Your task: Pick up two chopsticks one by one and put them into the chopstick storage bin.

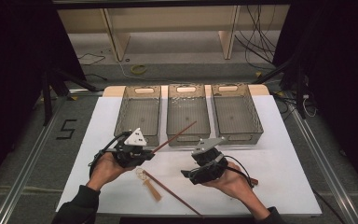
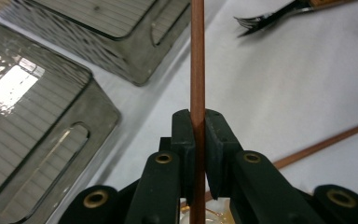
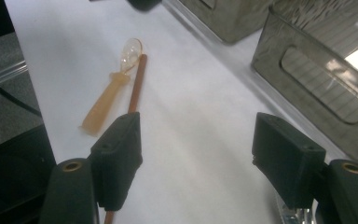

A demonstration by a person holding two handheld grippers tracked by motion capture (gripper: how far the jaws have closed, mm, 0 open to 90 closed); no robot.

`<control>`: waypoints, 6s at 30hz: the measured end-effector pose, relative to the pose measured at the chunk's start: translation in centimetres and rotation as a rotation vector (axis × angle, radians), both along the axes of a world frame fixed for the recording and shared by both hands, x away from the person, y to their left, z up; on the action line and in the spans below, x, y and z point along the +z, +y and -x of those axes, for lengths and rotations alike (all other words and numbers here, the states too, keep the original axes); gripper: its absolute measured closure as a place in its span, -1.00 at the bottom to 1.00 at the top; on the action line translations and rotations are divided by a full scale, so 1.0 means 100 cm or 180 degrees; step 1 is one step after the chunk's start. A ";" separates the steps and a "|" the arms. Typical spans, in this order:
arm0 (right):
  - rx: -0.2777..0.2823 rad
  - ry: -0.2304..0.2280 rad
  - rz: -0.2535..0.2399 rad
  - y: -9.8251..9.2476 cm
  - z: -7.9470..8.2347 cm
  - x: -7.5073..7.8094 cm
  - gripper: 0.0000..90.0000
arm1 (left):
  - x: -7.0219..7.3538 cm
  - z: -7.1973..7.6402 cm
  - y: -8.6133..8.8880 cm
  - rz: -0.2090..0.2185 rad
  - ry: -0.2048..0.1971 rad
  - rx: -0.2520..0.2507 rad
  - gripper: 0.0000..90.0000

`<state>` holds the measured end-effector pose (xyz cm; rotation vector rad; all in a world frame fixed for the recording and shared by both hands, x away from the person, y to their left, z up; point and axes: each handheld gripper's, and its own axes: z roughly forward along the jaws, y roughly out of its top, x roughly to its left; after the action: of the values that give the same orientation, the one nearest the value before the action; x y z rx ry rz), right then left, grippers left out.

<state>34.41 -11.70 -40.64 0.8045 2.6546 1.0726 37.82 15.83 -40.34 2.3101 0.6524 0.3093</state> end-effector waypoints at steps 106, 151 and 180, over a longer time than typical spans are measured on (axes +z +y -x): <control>0.0391 0.0550 0.0571 0.049 0.013 -0.040 0.07 | 0.010 -0.014 0.041 0.0884 -0.0091 0.0481 -0.57; 0.0499 0.0545 0.1163 0.071 0.012 -0.059 0.88 | -0.013 0.010 0.036 0.0688 0.0012 0.0364 -0.57; 0.0460 0.0547 0.0988 0.052 0.000 -0.041 0.89 | -0.045 0.021 -0.025 0.0007 0.0141 -0.0524 -0.49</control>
<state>34.44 -6.51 -44.73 0.6771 2.9594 0.6154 35.77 13.29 -44.87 2.3567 0.4799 0.1807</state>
